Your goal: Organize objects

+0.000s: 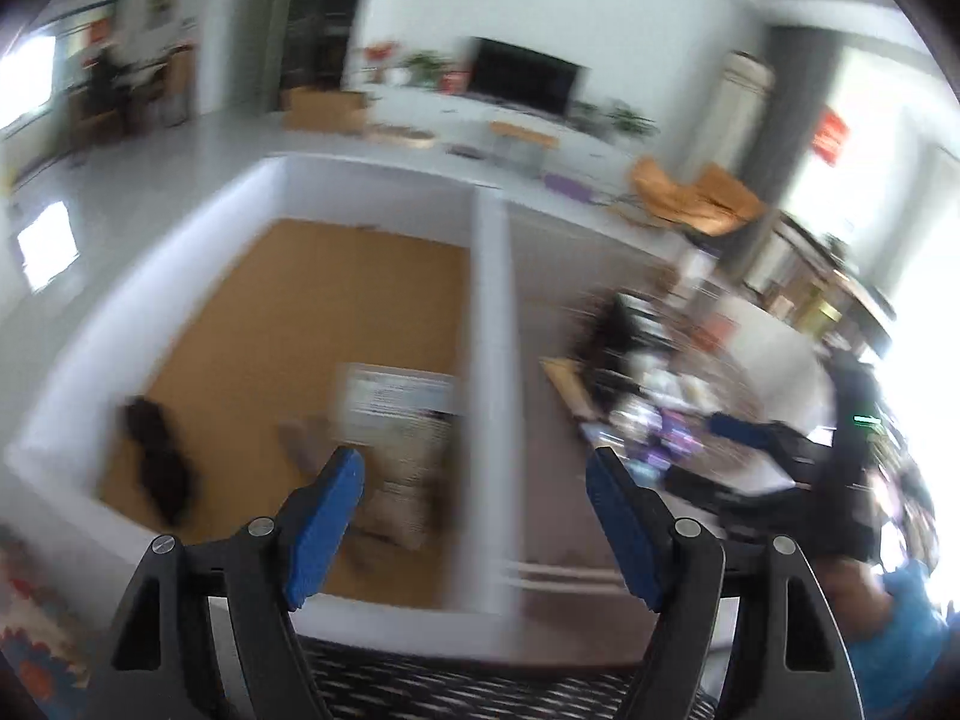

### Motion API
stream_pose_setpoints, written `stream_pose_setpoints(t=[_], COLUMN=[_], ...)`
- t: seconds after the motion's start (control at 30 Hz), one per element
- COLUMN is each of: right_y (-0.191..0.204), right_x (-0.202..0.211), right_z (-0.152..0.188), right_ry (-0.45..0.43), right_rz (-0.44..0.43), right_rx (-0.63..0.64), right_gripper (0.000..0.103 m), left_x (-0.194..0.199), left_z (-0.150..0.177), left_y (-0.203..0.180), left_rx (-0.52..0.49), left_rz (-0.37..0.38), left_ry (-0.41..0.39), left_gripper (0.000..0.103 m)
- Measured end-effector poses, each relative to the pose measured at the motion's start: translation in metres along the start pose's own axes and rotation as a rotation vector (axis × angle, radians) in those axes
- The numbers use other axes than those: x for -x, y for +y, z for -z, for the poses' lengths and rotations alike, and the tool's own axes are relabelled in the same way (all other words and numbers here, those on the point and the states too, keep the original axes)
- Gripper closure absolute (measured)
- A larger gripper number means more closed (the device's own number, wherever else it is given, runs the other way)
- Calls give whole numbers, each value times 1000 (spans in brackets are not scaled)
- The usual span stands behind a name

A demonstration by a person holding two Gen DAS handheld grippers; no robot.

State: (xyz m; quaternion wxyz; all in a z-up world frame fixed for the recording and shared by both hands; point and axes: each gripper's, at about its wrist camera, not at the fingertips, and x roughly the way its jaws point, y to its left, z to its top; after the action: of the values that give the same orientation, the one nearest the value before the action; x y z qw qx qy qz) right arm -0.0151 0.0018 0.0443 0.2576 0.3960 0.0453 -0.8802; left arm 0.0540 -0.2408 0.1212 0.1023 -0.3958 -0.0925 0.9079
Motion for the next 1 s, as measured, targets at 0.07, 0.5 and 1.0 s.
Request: stream_pose_setpoints(t=[0.07,0.5,1.0], right_y=[-33,-176,-164], right_x=[1,29,28], right_z=[33,105,97], right_ry=[36,114,108], right_rz=[86,417,428], right_rx=[-72,-293,-296], right_gripper=[3,0,0], left_x=[-11,-157,-172], left_z=[17,88,89], left_y=[-41,-122,-131], left_rx=[-67,-158,-270], left_rz=[77,19,-94], left_ry=[29,259,223], left_gripper=[18,14,0])
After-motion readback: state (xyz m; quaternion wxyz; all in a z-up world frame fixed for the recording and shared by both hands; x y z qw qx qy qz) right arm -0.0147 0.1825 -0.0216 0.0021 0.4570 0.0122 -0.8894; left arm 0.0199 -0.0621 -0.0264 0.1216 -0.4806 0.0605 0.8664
